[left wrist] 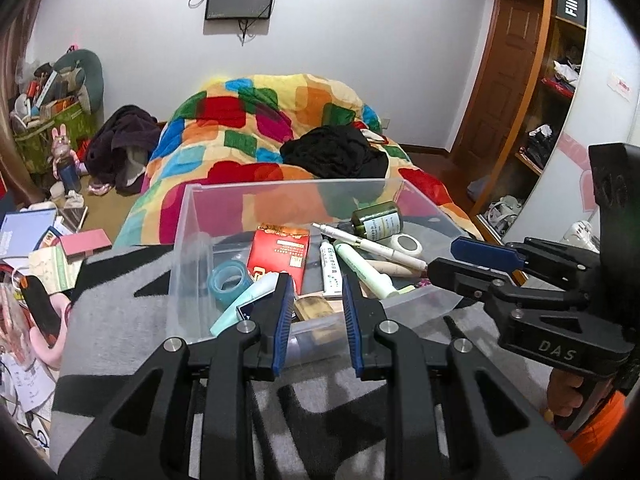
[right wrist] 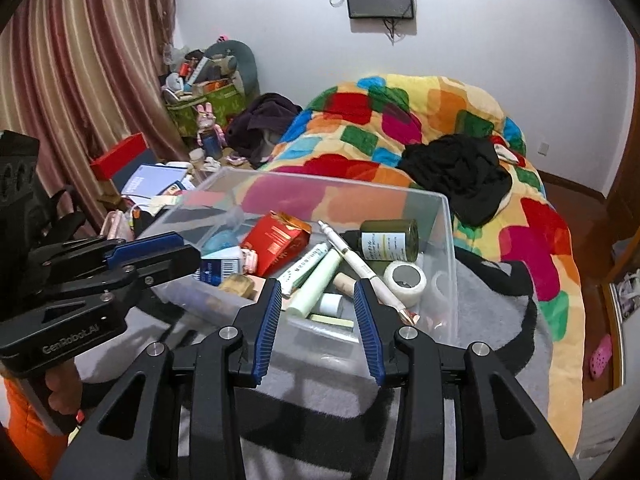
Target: Organize objects
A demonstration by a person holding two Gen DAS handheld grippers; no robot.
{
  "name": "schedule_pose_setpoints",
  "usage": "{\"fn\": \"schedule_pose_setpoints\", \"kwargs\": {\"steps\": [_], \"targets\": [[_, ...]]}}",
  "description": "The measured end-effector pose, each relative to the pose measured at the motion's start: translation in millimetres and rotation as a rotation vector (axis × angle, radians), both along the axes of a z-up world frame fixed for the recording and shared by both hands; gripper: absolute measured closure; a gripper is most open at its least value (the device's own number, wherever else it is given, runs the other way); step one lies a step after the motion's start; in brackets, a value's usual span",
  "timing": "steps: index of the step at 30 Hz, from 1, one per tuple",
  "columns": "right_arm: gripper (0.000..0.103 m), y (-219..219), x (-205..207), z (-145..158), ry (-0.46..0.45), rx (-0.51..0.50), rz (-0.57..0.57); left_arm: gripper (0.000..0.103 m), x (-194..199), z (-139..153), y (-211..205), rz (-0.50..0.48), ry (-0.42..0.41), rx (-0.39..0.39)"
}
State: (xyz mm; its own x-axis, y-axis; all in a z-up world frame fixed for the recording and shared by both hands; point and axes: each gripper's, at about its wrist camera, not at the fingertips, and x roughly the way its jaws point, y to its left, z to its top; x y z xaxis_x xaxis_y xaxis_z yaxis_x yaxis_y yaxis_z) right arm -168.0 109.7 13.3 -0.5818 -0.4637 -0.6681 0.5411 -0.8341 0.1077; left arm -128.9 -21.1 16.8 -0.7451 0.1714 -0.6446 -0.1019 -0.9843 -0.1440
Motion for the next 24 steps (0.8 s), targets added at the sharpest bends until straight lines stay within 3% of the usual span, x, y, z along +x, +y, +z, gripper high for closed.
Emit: {"fn": "schedule_pose_setpoints", "kwargs": {"steps": [2, 5, 7, 10, 16, 24], "targets": [[0.067, 1.2, 6.8, 5.6, 0.014, -0.011, 0.013, 0.078, 4.5, 2.9, 1.4, 0.003, 0.011, -0.013], [0.056, 3.4, 18.2, 13.0, 0.041, -0.025, 0.03, 0.061, 12.7, 7.1, 3.0, 0.022, 0.033, -0.037], [0.041, 4.3, 25.2, 16.9, 0.058, -0.032, 0.036, 0.043, 19.0, 10.1, 3.1, 0.04, 0.058, -0.046], [0.026, 6.8, 37.4, 22.1, 0.104, -0.041, 0.024, 0.033, 30.1, 13.3, 2.9, 0.059, 0.086, -0.062], [0.017, 13.3, 53.1, 24.3, 0.149, -0.057, 0.001, 0.008, 47.9, 14.6, 0.4, 0.085, 0.115, -0.063], [0.013, 22.0, 62.1, 14.6, 0.154, -0.06, -0.019, 0.004, 61.9, 8.3, 6.0, 0.078, 0.111, -0.063]]}}
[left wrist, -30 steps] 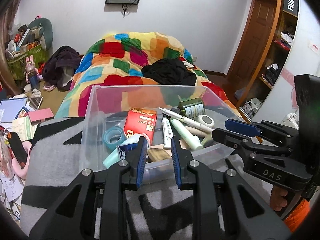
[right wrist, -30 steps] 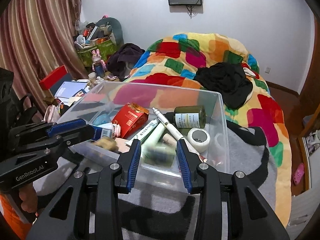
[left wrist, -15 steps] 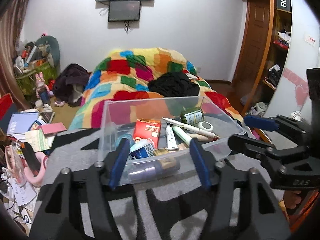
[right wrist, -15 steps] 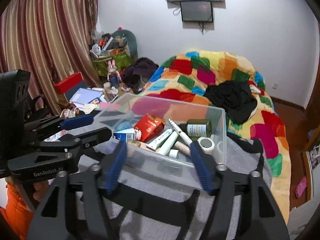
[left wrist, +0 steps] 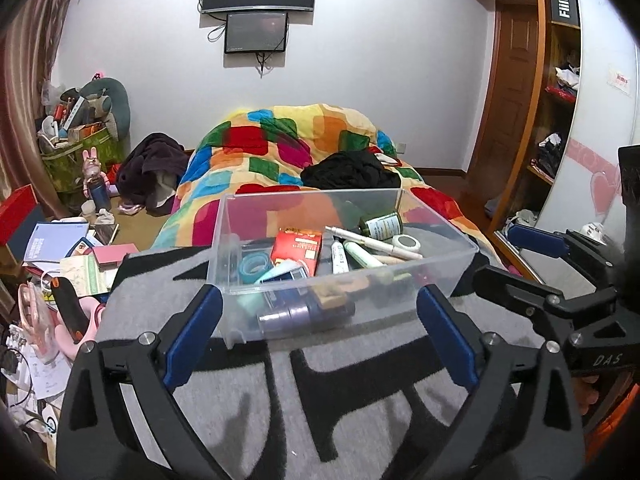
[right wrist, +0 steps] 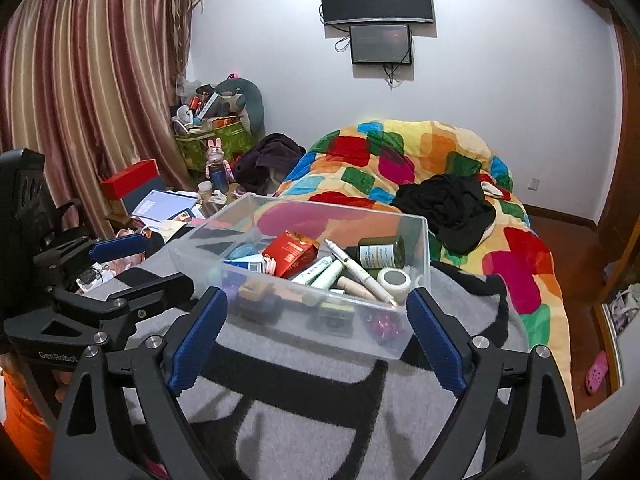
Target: Organize objects
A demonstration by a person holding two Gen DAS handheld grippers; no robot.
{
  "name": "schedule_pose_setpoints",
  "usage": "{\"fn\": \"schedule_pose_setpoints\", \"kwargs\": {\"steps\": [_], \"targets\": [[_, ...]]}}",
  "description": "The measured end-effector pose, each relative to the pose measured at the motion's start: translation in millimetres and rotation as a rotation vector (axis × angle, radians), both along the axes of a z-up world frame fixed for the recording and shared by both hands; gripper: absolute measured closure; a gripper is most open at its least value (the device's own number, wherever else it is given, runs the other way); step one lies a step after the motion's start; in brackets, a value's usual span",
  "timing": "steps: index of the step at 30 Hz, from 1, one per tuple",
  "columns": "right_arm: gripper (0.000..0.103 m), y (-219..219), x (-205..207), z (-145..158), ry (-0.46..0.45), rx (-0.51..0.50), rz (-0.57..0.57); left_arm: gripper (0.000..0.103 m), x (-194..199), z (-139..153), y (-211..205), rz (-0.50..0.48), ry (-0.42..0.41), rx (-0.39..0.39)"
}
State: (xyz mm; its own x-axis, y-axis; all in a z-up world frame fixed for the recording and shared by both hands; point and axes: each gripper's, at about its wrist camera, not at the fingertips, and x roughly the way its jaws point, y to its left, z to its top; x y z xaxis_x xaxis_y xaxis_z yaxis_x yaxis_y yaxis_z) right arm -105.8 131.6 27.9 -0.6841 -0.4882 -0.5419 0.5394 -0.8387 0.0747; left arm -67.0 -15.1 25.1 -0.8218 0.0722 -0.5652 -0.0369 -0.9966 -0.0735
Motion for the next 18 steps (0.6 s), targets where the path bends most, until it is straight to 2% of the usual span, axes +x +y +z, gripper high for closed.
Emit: {"fn": "schedule_pose_setpoints", "kwargs": {"steps": [8, 18], "targets": [[0.012, 5.6, -1.5, -14.1, -0.026, -0.005, -0.017, 0.004, 2.9, -12.6, 1.9, 0.012, -0.015, 0.001], [0.012, 10.7, -3.0, -14.8, -0.03, -0.015, -0.022, 0.004, 1.6, -14.4, 1.7, 0.016, -0.019, 0.011]]}}
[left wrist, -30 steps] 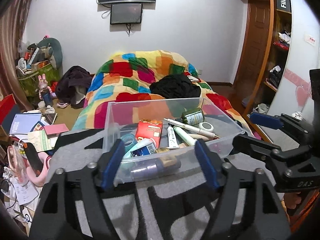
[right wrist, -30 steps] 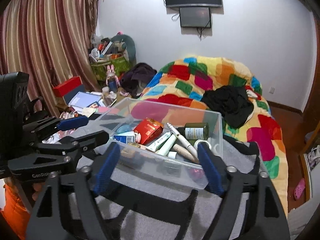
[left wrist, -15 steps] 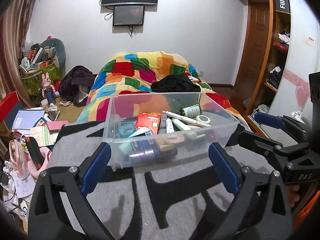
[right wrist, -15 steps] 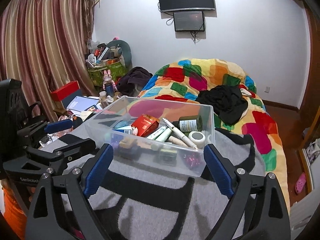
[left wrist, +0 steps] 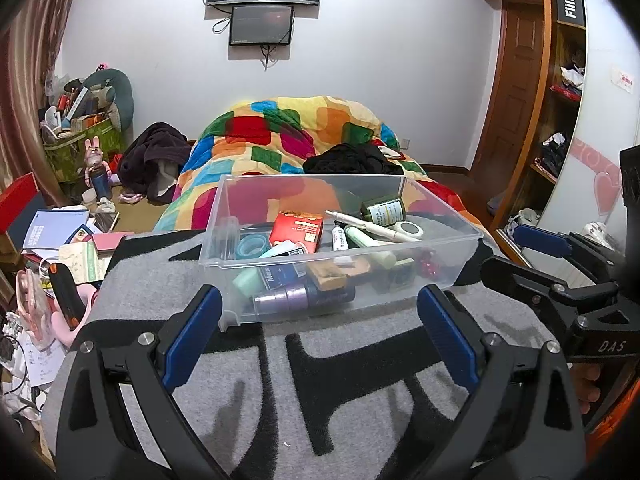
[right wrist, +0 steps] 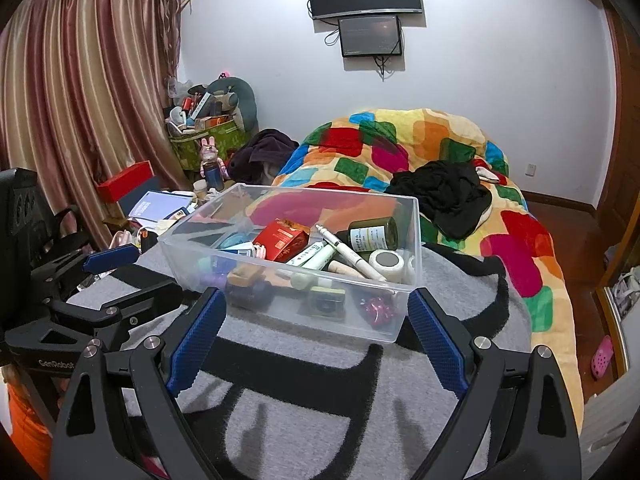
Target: Organize objects
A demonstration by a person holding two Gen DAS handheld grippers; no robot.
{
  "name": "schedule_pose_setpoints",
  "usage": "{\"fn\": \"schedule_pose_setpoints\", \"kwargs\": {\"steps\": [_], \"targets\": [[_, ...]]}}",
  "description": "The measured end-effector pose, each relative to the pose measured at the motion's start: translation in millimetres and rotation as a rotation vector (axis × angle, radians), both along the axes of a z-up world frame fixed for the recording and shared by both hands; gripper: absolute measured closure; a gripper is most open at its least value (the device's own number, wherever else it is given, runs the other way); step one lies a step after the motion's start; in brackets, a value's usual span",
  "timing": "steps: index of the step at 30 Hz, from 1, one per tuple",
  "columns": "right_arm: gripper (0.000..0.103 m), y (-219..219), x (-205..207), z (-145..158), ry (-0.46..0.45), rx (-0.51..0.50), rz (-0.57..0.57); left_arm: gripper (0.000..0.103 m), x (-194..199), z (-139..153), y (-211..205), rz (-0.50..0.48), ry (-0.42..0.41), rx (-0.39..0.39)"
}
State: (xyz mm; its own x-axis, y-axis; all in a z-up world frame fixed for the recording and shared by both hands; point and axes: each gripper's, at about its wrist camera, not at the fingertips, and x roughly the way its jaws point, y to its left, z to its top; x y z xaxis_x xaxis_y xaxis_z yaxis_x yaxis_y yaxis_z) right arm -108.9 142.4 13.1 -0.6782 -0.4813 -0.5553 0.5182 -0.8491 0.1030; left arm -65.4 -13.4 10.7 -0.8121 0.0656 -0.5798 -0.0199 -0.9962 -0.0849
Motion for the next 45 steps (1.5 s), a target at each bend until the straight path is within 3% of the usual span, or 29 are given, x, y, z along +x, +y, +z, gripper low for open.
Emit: {"fn": "schedule_pose_setpoints", "kwargs": {"steps": [45], "targets": [[0.012, 0.2, 5.7, 4.2, 0.007, -0.002, 0.006, 0.004, 7.0, 4.8, 4.4, -0.015, 0.031, 0.003]]}}
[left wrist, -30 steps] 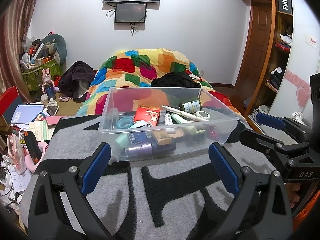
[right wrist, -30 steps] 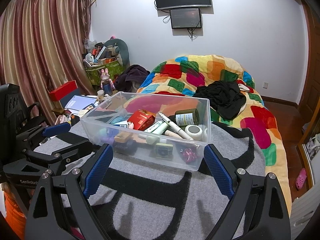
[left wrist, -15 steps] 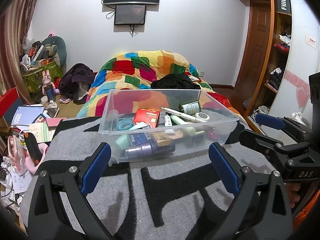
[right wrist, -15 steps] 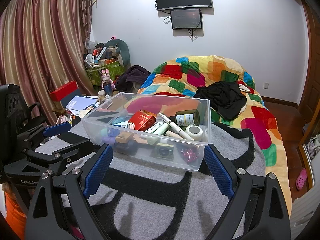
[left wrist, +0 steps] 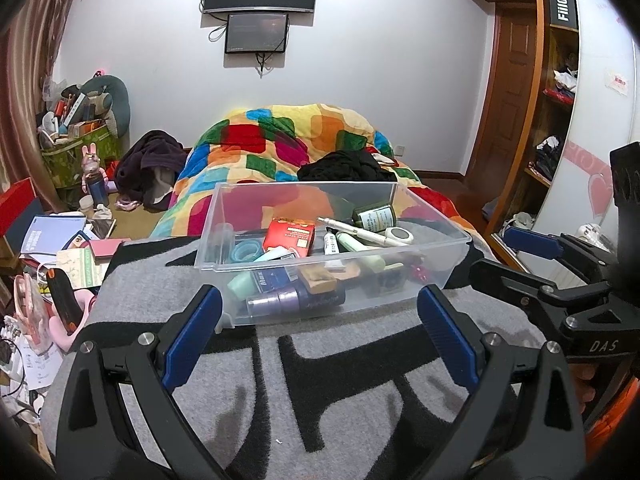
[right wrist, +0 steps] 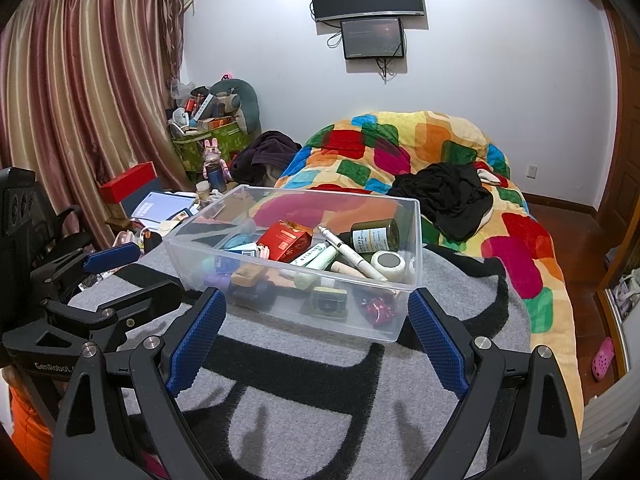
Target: Organize objects
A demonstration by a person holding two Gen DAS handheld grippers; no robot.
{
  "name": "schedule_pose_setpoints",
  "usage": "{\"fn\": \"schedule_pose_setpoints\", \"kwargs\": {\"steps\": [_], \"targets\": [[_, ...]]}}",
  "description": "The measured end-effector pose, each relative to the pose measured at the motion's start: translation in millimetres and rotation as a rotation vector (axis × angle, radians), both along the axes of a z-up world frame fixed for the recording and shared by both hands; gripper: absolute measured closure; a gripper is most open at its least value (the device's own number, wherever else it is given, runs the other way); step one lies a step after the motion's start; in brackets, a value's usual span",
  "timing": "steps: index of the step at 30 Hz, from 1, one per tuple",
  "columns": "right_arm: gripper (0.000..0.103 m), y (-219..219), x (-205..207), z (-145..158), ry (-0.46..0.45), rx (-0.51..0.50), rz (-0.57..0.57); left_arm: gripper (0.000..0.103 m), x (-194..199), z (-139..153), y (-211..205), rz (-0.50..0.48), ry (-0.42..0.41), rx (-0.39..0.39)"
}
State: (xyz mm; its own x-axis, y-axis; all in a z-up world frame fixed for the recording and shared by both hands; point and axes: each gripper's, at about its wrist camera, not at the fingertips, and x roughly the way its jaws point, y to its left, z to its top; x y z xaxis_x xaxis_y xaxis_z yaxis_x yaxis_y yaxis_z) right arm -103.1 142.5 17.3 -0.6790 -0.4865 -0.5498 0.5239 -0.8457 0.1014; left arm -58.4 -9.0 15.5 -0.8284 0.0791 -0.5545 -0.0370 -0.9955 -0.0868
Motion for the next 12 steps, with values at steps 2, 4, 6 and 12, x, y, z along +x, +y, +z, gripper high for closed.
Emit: {"fn": "schedule_pose_setpoints", "kwargs": {"steps": [2, 4, 6, 12], "targets": [[0.012, -0.1, 0.1, -0.1, -0.002, 0.0, 0.0, 0.004, 0.3, 1.1, 0.0, 0.0, 0.002, -0.004], [0.012, -0.5, 0.5, 0.2, -0.004, -0.001, 0.0, 0.004, 0.2, 1.5, -0.3, 0.004, 0.004, -0.005], [0.011, -1.3, -0.3, 0.1, -0.007, -0.001, 0.001, 0.004, 0.2, 1.8, -1.2, 0.009, 0.005, -0.004], [0.011, -2.0, 0.0, 0.6, -0.008, -0.001, 0.001, 0.004, 0.9, 3.1, -2.3, 0.01, 0.009, -0.006]]}}
